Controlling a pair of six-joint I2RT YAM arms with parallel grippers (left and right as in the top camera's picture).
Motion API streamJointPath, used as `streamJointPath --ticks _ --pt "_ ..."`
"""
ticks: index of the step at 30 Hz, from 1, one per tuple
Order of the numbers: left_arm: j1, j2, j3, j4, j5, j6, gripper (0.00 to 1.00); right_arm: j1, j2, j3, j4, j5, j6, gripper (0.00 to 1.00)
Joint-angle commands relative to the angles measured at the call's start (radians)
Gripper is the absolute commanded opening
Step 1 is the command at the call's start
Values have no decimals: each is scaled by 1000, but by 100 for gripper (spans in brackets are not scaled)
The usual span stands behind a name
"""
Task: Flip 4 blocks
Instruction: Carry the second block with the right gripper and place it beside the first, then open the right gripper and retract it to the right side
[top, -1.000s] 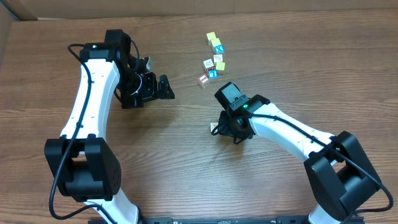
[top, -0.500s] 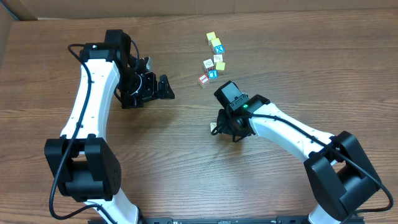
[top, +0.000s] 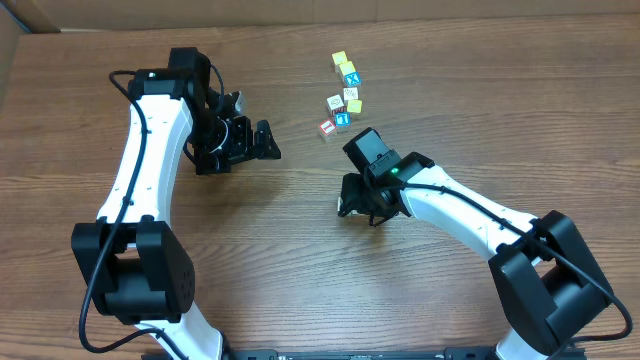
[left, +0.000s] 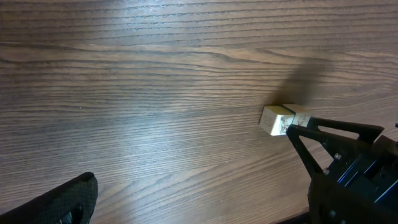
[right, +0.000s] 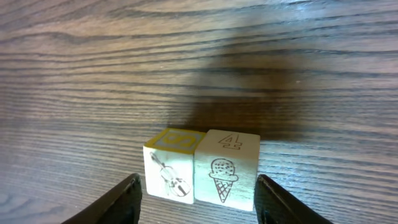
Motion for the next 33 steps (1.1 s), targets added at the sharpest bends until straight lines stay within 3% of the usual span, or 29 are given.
streamJointPath --ticks 1,11,18,22,33 --pt "5 12 17 -2 7 7 100 3 -2 -2 10 -17 -19 61" --pt "5 12 17 -2 7 6 100 2 -2 0 29 37 -95 72" --pt "5 12 17 -2 7 7 100 -101 -3 150 -123 62 -132 79" --pt "5 12 17 -2 7 6 100 -219 -3 215 -194 79 -161 100" --pt "5 12 17 -2 7 7 100 -501 -2 216 -218 89 -160 100"
